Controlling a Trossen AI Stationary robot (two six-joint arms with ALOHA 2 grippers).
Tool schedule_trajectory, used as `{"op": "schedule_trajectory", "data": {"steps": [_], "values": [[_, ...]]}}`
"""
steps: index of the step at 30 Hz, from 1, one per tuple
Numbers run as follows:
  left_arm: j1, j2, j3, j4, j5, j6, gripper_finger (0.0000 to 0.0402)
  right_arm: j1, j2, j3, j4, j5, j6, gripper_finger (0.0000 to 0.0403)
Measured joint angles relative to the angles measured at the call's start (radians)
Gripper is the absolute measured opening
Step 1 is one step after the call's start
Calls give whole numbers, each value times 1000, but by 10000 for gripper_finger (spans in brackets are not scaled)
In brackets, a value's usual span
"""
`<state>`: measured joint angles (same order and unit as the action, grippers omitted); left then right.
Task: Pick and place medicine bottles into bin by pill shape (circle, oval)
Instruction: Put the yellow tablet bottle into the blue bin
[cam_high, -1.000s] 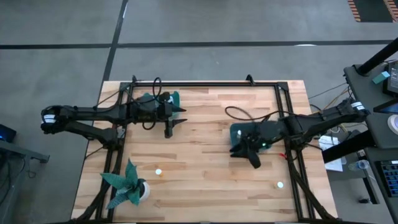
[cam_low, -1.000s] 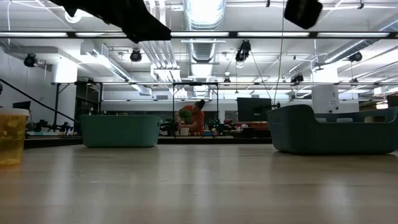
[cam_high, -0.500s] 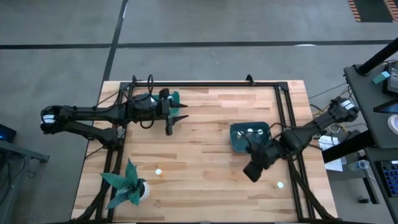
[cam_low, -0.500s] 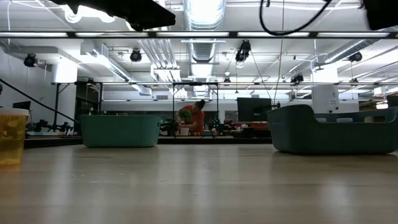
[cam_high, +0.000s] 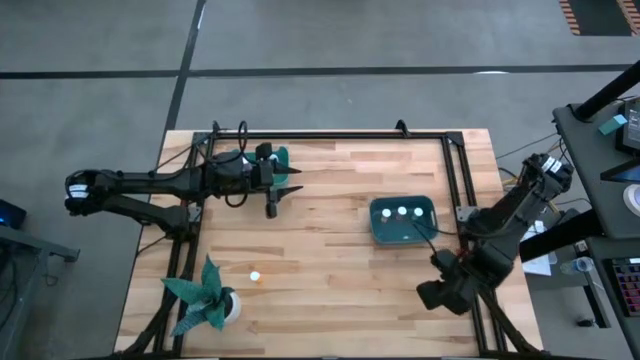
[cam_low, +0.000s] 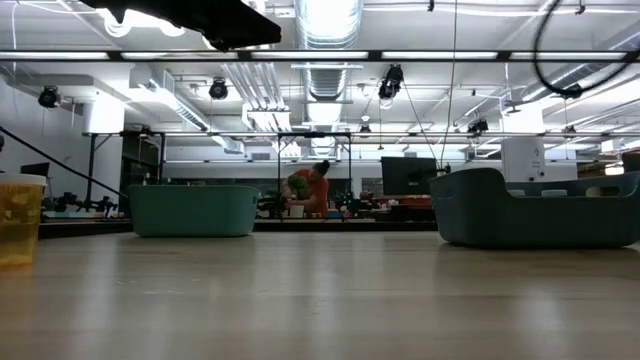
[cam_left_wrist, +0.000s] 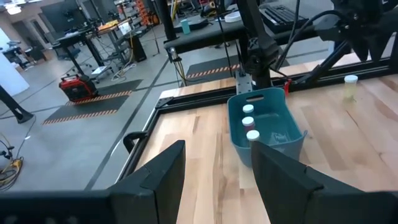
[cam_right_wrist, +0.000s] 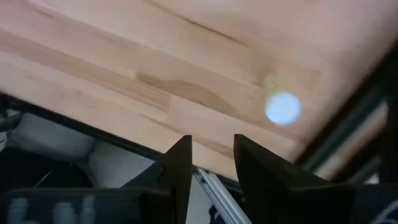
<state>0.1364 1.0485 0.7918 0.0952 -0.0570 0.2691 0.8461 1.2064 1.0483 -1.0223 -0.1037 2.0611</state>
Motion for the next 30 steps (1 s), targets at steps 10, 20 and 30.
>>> {"op": "schedule_trajectory", "data": {"steps": [10,20,30], "values": [[0,0,-5,-8,0,4,167,111,8,-55,-2,-3,191,114],[1,0,-8,-8,0,10,167,125,7,-113,-14,-2,190,196],[1,0,-8,-7,-1,10,167,146,16,-126,-12,-9,182,228]]}}
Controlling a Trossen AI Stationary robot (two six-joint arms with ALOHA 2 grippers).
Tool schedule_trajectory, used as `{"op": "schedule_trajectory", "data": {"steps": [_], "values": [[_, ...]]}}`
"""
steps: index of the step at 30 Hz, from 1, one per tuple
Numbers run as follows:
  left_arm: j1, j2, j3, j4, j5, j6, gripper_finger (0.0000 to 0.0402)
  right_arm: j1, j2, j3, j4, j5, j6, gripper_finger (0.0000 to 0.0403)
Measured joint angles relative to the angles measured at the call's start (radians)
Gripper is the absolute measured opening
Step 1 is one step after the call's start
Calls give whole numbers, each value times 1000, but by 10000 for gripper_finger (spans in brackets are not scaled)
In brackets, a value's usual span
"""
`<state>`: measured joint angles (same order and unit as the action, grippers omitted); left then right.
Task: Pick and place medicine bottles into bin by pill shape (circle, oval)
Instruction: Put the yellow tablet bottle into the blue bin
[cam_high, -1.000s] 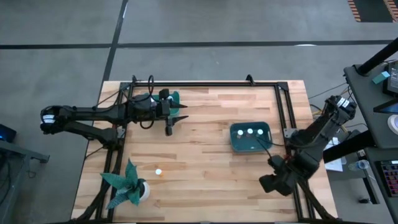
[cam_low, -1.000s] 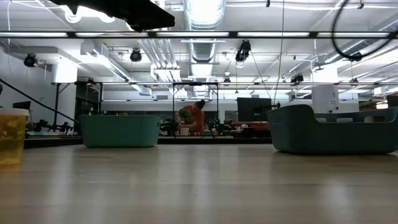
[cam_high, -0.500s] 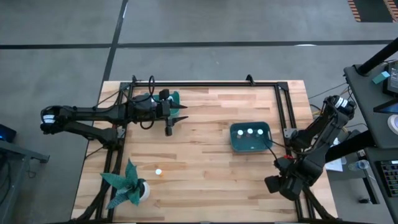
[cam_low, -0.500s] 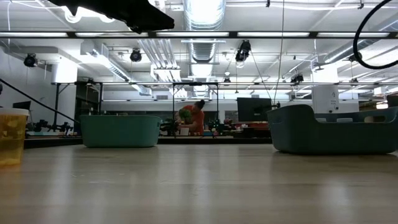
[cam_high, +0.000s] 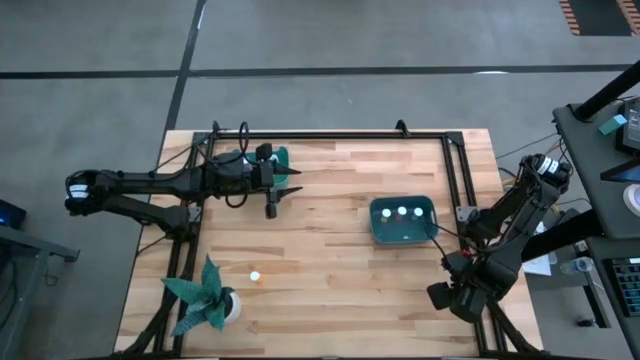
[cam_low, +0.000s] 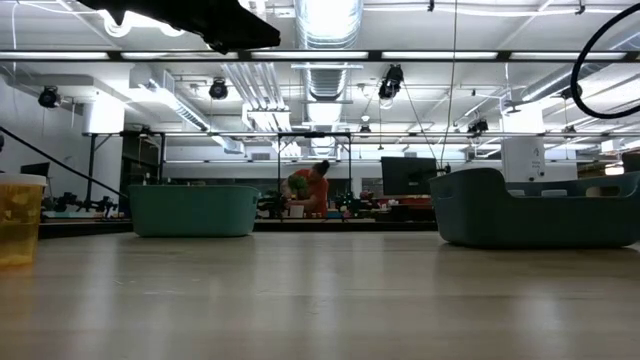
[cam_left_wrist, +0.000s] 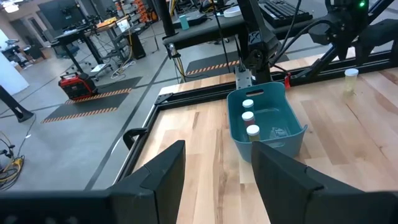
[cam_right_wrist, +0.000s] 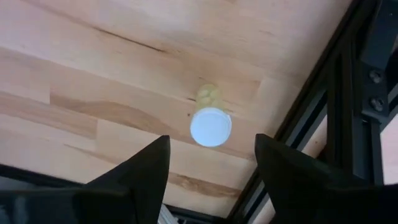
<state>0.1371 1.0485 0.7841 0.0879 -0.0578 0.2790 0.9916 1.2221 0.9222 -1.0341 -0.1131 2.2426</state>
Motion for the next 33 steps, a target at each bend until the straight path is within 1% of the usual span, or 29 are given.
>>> {"op": "schedule_trajectory", "data": {"steps": [10,17,22,33], "values": [[0,0,-2,0,-2,15,167,6,95,0,46,0,-19,226],[0,0,-2,1,-2,16,167,29,144,-1,52,-2,-21,215],[0,0,-2,1,-2,16,167,29,156,-1,52,-2,-21,193],[0,0,-2,1,-2,17,167,29,147,-1,52,-2,-19,119]]}}
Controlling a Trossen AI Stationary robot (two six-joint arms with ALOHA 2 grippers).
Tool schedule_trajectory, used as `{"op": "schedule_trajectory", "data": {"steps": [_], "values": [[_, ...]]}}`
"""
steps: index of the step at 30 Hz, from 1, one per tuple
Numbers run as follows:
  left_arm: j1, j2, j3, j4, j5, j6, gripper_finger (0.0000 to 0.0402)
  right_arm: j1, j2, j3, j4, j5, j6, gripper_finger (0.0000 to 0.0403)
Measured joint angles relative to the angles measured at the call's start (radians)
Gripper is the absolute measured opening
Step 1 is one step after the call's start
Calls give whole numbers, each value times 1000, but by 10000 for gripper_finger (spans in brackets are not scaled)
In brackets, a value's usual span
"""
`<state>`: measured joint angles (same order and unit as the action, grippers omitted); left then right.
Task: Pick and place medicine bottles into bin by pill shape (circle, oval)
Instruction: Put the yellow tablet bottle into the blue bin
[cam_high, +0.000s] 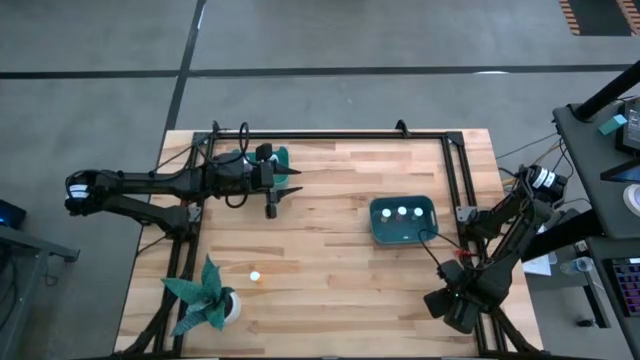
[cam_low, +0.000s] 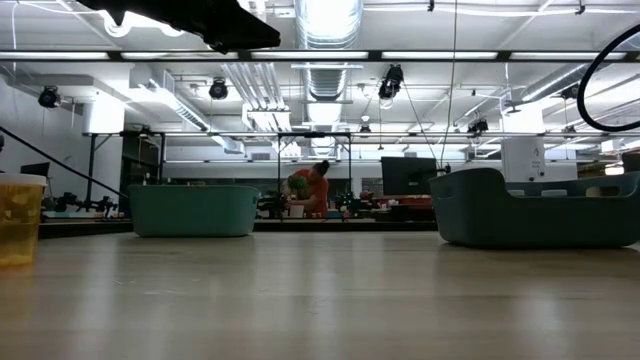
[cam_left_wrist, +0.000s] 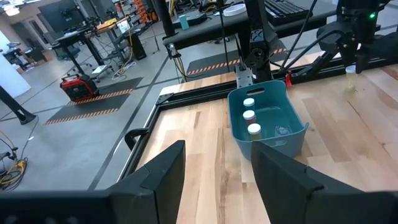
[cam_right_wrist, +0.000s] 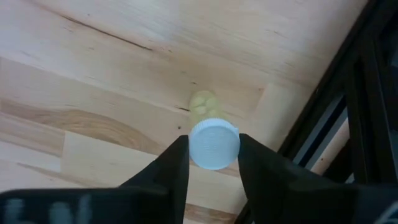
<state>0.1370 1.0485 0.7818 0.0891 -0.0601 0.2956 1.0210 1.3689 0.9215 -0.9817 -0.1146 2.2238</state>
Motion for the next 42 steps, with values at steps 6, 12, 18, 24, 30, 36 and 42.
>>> {"op": "schedule_trajectory", "data": {"steps": [6,12,18,24,30,36,42], "values": [[0,0,0,0,0,0,167,0,0,0,0,-1,1,109],[0,0,0,0,0,0,167,-19,-2,14,11,1,-2,113],[0,0,0,0,0,0,167,-85,-3,66,15,24,-92,111],[0,0,0,0,0,0,167,-200,7,114,16,74,-237,111],[0,0,0,0,0,0,167,-340,53,186,19,90,-455,111],[0,0,0,0,0,0,167,-469,92,279,-16,91,-643,111],[0,0,-1,0,0,0,167,-581,101,374,-162,118,-767,111]]}}
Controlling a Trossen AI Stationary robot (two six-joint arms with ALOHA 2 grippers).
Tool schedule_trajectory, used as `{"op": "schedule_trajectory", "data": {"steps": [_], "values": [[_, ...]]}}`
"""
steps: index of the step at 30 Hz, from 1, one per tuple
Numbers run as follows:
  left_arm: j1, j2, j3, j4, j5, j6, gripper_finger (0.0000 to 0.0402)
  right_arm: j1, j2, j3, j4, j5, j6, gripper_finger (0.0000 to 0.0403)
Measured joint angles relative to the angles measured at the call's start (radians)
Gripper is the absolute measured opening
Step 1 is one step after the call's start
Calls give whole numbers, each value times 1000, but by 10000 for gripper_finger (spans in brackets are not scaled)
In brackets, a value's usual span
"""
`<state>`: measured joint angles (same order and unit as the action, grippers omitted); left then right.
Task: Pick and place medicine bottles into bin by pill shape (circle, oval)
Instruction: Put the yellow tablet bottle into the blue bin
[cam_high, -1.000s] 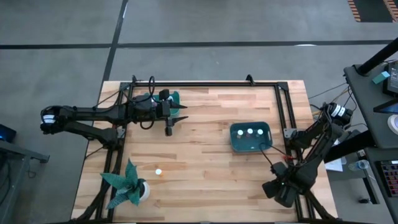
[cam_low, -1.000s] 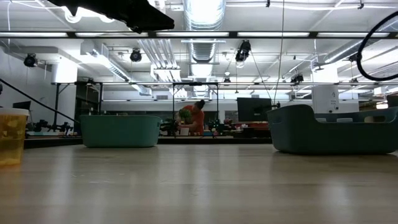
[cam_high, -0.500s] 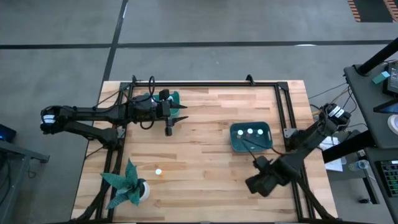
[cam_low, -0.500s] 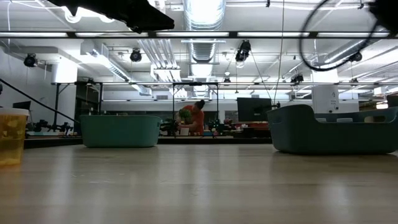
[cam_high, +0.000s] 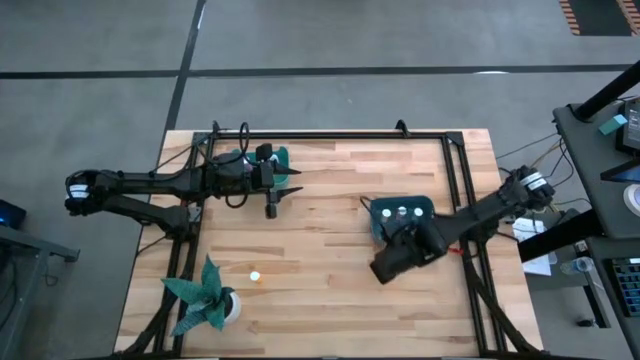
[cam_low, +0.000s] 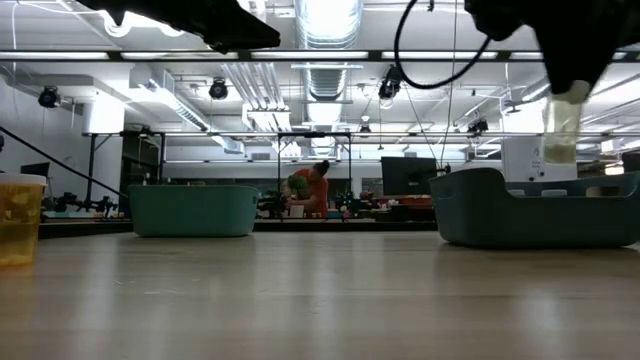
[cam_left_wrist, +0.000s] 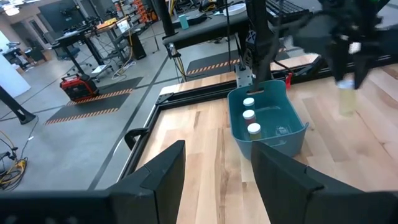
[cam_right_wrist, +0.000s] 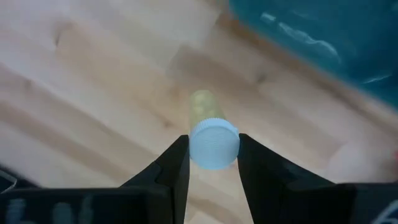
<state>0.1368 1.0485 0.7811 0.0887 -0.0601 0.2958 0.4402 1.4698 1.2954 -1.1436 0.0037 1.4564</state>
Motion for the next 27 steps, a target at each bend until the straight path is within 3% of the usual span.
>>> {"op": "schedule_trajectory", "data": {"steps": [10,27], "values": [[0,0,0,0,0,1,167,-169,-45,70,-293,25,-189,111],[0,0,0,0,0,8,167,-360,-70,-57,-269,25,-457,111]]}}
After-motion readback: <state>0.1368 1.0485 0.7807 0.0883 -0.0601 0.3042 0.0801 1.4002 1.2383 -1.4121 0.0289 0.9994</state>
